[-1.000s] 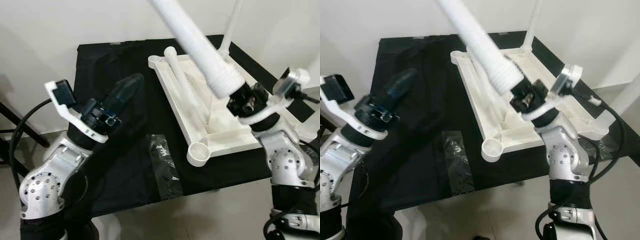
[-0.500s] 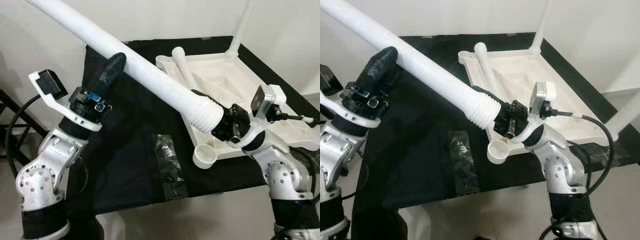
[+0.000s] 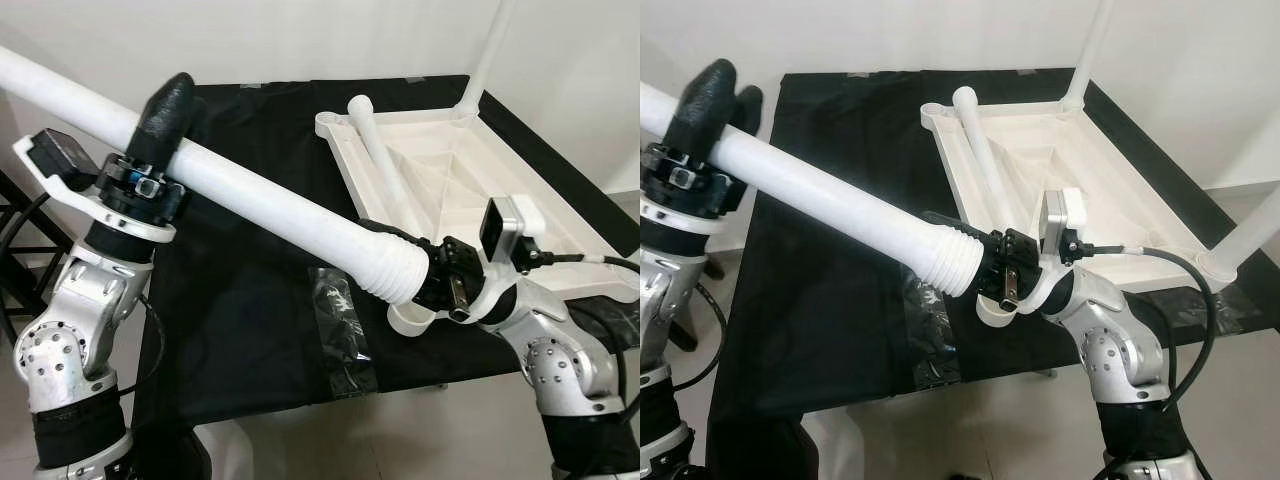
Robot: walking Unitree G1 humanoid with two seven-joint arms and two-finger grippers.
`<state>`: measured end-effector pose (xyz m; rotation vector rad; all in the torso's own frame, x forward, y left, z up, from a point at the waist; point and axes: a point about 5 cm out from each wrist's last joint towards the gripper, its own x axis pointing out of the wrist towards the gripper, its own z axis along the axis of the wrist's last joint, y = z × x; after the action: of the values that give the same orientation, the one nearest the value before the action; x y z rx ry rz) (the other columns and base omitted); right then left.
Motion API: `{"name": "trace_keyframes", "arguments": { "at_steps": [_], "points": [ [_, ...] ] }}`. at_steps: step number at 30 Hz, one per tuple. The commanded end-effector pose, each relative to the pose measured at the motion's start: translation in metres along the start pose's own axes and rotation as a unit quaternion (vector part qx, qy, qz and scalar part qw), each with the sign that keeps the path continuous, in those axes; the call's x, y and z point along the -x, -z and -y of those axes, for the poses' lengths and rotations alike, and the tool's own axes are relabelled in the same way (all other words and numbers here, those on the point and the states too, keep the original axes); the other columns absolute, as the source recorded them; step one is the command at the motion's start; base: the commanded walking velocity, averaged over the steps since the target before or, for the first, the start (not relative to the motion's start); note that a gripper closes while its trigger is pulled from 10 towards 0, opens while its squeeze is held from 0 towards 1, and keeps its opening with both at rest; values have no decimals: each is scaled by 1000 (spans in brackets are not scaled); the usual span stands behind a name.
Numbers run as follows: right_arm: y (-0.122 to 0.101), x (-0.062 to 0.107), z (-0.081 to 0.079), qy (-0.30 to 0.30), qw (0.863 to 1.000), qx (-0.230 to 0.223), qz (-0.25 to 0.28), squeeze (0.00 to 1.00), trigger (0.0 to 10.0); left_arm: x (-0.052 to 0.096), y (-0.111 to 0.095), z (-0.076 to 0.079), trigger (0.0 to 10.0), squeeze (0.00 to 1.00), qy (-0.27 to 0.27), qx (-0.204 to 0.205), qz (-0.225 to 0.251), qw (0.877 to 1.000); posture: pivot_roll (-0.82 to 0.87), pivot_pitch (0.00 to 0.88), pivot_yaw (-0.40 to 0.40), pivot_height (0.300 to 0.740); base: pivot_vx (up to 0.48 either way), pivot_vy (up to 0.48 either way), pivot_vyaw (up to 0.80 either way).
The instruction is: Building children table
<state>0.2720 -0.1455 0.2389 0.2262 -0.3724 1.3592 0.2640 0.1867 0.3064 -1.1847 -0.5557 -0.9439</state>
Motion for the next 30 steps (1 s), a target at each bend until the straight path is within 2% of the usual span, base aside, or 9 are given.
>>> {"name": "trace_keyframes", "arguments": {
  "at_steps": [1,12,13,17,19,21,26,27,30],
  "points": [
    [6,-4,-6,-22,1000,-3,-19,0,10000,-3,-2,6,0,0,16,6,3,1000,85,146,-58,740,0,0,0],
    [7,1,0,14,999,-5,-38,0,10000,-1,0,9,0,0,24,6,-32,999,81,145,-55,740,0,0,0],
    [5,1,2,20,999,-8,-33,1000,10000,-1,-1,9,0,0,24,6,-32,999,80,145,-55,740,0,0,0],
    [1,12,6,43,999,0,-29,1000,10000,-5,-10,10,0,0,19,-10,-12,1000,80,146,-56,740,0,0,0],
    [-3,27,1,47,998,3,-48,1000,10000,-9,-30,13,0,0,21,-36,7,999,75,149,-57,740,0,0,0],
    [-4,30,0,48,997,3,-52,1000,10000,-9,-34,14,0,0,22,-43,9,999,75,149,-57,740,0,0,0],
    [-5,38,-3,48,996,3,-74,1000,10000,-11,-45,17,0,0,23,-64,9,998,71,150,-56,740,0,0,0],
    [-6,48,-7,46,994,3,-101,1000,10000,-14,-55,21,0,0,24,-95,0,995,68,151,-54,740,0,0,0],
    [-8,55,-10,43,991,3,-125,1000,10000,-18,-62,25,0,0,26,-121,-13,992,66,151,-54,740,0,0,0]
  ]
}}
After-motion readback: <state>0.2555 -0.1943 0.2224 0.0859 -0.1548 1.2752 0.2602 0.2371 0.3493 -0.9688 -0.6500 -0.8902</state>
